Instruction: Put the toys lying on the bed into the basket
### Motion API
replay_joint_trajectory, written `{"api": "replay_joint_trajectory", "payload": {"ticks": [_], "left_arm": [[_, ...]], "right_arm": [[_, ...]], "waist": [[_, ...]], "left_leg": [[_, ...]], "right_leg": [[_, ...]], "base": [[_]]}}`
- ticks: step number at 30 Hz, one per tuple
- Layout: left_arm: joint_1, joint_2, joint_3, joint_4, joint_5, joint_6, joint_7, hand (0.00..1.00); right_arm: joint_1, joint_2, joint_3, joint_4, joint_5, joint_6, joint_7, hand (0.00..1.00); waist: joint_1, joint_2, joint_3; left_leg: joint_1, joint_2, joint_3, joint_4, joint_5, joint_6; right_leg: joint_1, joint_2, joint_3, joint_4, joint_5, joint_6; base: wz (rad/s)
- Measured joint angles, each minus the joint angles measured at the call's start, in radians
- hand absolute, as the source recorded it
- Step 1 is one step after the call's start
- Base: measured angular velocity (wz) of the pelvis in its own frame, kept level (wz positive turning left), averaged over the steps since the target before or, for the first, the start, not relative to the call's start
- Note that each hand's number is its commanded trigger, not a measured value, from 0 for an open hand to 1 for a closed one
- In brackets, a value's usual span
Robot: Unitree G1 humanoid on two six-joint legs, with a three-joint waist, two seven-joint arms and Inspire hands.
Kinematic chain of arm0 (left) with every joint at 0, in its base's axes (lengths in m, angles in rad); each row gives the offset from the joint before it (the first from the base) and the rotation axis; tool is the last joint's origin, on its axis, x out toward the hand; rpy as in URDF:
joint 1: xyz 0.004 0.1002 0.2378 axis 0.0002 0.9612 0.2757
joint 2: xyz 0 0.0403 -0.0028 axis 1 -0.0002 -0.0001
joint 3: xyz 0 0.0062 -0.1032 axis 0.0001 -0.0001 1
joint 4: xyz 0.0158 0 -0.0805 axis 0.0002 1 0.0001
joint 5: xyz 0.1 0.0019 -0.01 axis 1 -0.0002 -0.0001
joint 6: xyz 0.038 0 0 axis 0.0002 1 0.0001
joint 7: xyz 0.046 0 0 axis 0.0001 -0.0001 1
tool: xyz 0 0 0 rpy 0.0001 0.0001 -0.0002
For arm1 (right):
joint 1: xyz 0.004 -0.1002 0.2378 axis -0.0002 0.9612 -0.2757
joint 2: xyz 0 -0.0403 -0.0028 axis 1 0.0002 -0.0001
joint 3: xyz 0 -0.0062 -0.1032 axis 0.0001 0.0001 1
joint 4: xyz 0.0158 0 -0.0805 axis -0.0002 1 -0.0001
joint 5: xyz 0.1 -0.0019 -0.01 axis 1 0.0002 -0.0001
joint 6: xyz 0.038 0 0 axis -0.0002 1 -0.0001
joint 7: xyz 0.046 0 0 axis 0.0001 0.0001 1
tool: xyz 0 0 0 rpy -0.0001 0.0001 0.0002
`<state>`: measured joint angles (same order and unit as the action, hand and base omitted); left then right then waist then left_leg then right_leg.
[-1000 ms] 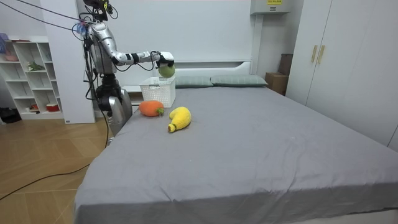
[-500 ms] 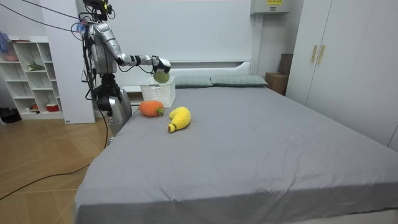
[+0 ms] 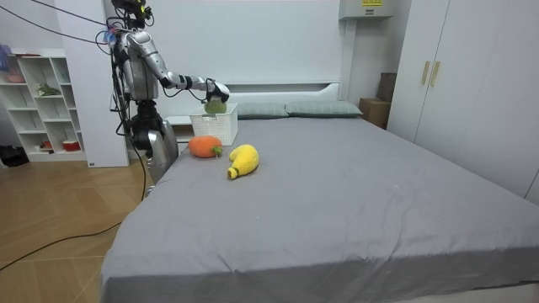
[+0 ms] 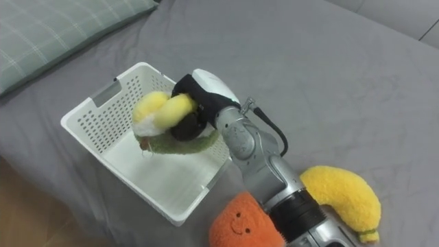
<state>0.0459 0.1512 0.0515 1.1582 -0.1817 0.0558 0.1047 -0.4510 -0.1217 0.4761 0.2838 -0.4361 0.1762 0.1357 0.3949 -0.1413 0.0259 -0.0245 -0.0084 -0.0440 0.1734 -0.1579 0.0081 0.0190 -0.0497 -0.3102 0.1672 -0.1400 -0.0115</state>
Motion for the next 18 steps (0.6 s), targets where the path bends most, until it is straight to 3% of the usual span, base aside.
{"api": "replay_joint_trajectory", "payload": {"ticks": [18], "left_arm": [[0.001,0.001,0.002,-0.001,0.000,0.009,0.000,0.00]], "right_arm": [[-0.001,-0.004,0.012,0.025,-0.002,-0.002,-0.062,0.00]], "waist": [[0.005,0.000,0.0011]], "left_leg": [[-0.001,0.000,0.005,-0.006,0.000,0.000]], "right_leg": [[0.001,0.000,0.002,0.000,0.000,0.000]], "base": [[0.00]]}}
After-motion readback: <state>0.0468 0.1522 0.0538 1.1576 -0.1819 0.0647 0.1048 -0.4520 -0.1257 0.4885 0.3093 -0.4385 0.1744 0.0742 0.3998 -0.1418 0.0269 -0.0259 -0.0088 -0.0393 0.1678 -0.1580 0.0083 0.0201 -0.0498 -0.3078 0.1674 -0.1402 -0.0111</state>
